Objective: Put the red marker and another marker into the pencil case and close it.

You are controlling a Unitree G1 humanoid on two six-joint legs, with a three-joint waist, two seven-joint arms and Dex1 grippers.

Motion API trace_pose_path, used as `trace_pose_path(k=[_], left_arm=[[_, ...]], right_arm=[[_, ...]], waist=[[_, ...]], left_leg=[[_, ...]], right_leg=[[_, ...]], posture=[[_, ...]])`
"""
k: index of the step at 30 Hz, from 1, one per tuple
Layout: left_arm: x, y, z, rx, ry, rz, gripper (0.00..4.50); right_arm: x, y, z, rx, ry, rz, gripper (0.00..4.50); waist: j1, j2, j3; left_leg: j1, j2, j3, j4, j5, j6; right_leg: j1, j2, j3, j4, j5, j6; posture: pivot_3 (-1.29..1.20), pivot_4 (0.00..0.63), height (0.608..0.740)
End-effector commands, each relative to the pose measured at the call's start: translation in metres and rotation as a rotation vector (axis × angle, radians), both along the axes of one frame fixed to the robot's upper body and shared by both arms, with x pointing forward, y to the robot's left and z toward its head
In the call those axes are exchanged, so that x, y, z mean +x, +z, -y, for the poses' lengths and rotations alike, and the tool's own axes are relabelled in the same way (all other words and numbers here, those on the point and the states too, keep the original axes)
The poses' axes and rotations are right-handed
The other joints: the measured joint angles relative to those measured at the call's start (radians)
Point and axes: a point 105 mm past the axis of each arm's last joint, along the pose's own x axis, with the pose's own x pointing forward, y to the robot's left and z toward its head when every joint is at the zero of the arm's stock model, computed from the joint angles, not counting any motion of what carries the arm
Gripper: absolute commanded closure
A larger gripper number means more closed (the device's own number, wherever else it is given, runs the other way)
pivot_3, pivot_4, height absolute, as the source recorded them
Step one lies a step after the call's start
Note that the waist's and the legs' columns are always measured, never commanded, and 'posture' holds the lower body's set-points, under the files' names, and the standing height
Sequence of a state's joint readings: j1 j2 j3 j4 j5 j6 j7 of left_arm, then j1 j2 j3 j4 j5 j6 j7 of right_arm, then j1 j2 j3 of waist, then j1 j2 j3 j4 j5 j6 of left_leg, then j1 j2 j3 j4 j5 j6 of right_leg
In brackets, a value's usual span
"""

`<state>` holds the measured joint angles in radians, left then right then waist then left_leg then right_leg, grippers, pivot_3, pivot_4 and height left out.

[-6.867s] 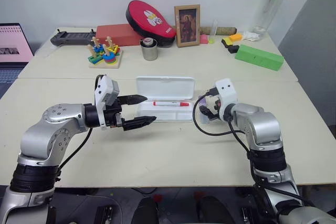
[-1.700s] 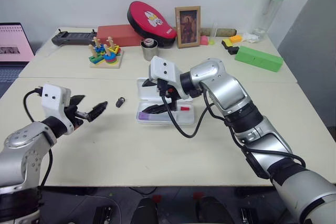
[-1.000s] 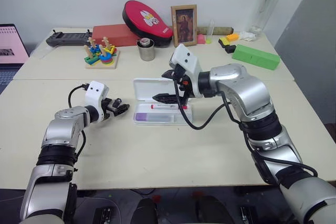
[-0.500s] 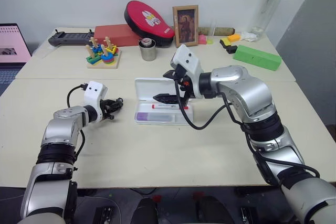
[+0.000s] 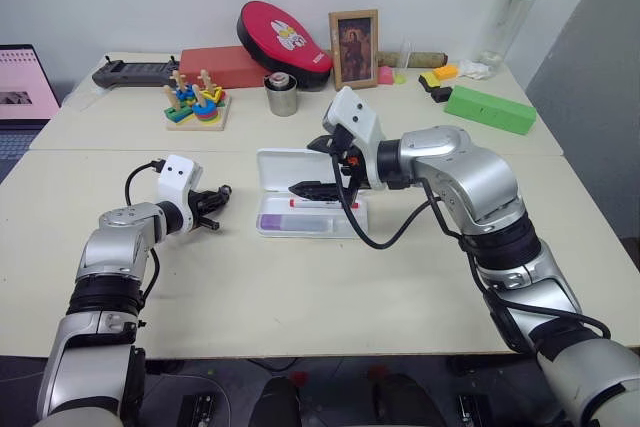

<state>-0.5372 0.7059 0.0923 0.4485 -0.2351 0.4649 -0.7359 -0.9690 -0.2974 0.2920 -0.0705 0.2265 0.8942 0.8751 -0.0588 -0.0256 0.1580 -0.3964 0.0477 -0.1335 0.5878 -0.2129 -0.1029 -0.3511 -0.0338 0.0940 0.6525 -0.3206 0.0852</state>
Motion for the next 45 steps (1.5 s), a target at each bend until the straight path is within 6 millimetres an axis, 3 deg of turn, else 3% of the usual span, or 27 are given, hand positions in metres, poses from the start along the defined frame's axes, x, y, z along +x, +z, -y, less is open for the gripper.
trace_pose_path(k=[1,4,7,9,12,18,22,32,45], left_arm=[[-0.016,0.072,0.027,0.004,-0.247,0.227,4.09],[-0.039,0.086,0.063,0.025,-0.497,0.226,4.09],[-0.044,0.086,0.096,0.053,-0.665,0.198,4.09],[-0.04,0.081,0.121,0.072,-0.764,0.169,4.09],[-0.026,0.063,0.142,0.171,-0.84,0.101,4.09],[-0.004,0.044,0.183,0.205,-0.95,0.008,4.09],[-0.002,0.04,0.205,0.185,-1.023,-0.026,4.09],[-0.008,0.019,0.212,0.232,-1.057,-0.095,4.09],[-0.01,0.014,0.215,0.207,-1.041,-0.114,4.09]], right_arm=[[-0.015,0.021,0.021,0.075,0.075,0.061,0.0],[-0.019,0.019,0.045,0.07,0.068,0.051,0.0],[-0.018,0.012,0.068,0.05,0.027,0.025,0.0],[-0.016,0.001,0.085,0.012,-0.029,-0.001,0.0],[-0.011,-0.009,0.098,-0.016,-0.111,-0.008,0.0],[-0.013,-0.014,0.105,-0.009,-0.189,-0.015,0.0],[-0.012,-0.018,0.11,-0.017,-0.25,-0.024,0.0],[-0.013,-0.021,0.115,-0.007,-0.317,-0.03,0.0],[-0.011,-0.021,0.113,-0.002,-0.318,-0.031,0.0]], waist=[[0.006,0.001,0.001],[0.016,0.001,0.001],[0.019,0.003,0.001],[0.028,0.003,0.002],[0.026,0.004,0.002],[0.015,0.004,0.002],[0.012,0.004,0.002],[0.007,0.004,0.002],[0.008,0.004,0.002]], left_leg=[[-0.001,0.0,0.0,0.0,0.0,0.0],[-0.003,0.0,0.0,0.0,0.0,0.0],[-0.002,-0.001,0.002,0.0,0.0,0.0],[0.0,-0.001,0.001,0.0,0.0,0.0],[-0.001,-0.001,0.001,0.002,0.0,0.0],[-0.002,-0.001,0.002,0.002,0.0,0.001],[-0.003,-0.001,0.002,0.002,0.0,0.001],[-0.003,-0.001,0.001,0.002,0.0,0.001],[-0.003,-0.001,0.001,0.002,0.0,0.001]], right_leg=[[0.0,0.0,0.0,-0.001,0.0,0.0],[0.001,-0.002,-0.002,-0.004,0.0,0.0],[0.004,-0.003,-0.001,-0.006,0.0,0.0],[0.005,-0.002,-0.002,-0.006,0.0,0.0],[0.005,-0.002,-0.002,-0.006,0.001,0.002],[0.004,-0.002,-0.001,-0.006,0.001,0.002],[0.003,-0.002,0.0,-0.007,0.001,0.002],[0.003,-0.002,-0.001,-0.006,0.001,0.002],[0.004,-0.002,-0.001,-0.006,0.001,0.002]], posture=[[0.0,0.15,0.74],[0.0,0.15,0.74],[0.0,0.15,0.74],[0.0,0.15,0.74],[0.0,0.15,0.74],[0.0,0.15,0.74],[0.0,0.15,0.74],[0.0,0.15,0.74],[0.0,0.15,0.74]])
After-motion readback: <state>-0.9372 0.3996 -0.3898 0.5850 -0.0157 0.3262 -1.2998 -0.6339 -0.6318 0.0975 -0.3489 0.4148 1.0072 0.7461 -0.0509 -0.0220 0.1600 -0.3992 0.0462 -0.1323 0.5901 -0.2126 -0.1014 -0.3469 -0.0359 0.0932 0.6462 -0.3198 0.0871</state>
